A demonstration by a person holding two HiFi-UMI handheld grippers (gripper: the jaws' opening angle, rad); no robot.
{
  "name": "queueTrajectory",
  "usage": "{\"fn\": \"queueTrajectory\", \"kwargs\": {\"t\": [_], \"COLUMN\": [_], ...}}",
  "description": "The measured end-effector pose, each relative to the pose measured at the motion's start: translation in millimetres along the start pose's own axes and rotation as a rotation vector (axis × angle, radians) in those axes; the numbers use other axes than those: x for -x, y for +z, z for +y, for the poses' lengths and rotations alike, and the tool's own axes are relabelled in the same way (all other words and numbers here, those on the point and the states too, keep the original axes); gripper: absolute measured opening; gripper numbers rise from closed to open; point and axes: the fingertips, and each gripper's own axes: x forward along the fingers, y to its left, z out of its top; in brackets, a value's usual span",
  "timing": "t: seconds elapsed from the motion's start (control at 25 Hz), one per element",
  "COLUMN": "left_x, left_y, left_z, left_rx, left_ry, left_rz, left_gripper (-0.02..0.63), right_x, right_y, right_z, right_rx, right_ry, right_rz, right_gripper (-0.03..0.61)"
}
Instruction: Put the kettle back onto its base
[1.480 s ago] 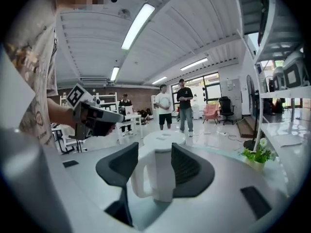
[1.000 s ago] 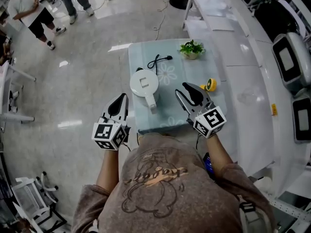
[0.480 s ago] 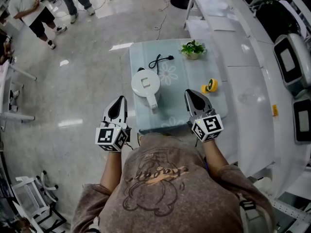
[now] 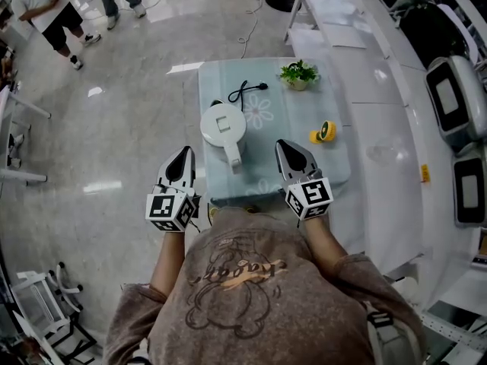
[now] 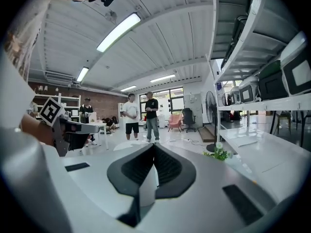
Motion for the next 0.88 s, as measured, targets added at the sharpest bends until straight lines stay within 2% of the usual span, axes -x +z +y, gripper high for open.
{"fn": "queueTrajectory", "kwargs": {"t": [0.88], "left_x": [14], "left_y": [2], "left_z": [7], "left_rx": [0.017], "left_ry": [0.007], "left_rz": [0.011], "left_gripper": [0.017], "right_x": [2], "right_y": [-1], "right_z": [15], "right_rx": [0.021], "right_ry": [-0.002], "right_rz": [0.015], "right_gripper": [-0.005]}}
